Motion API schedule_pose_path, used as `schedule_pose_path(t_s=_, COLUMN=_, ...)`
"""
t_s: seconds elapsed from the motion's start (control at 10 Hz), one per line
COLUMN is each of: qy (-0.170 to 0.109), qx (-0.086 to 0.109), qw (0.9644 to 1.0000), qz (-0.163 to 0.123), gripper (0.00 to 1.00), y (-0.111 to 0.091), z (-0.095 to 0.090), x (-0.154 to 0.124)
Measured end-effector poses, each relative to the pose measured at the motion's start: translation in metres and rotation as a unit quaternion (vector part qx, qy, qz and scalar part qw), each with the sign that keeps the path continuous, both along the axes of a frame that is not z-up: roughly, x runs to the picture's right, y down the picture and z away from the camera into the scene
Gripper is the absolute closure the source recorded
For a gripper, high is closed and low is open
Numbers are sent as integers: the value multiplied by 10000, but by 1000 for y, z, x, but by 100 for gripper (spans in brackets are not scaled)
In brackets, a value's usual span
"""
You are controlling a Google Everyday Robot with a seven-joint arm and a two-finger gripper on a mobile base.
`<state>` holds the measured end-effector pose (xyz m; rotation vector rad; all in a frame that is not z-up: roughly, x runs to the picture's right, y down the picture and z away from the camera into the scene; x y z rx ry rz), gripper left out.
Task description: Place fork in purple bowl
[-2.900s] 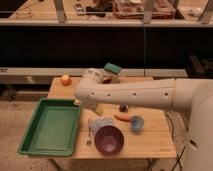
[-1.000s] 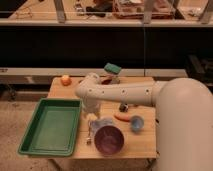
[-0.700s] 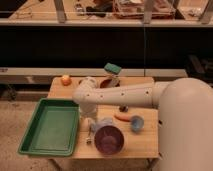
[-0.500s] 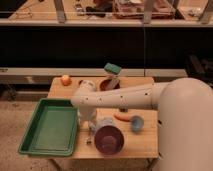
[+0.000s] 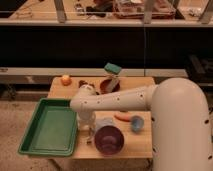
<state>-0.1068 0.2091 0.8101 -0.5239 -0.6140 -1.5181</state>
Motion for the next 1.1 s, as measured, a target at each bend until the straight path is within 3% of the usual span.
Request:
schedule_pose_path(t_s=0.5, qy=-118, qx=-137, qw=9998, qz=-65, gripper=46, y=9, z=1, x=-10)
schedule_pose_path(t_s=1.1, qy=-36, qx=-202, qw=9998, qz=-64, gripper=46, y=21, z=8, x=-6)
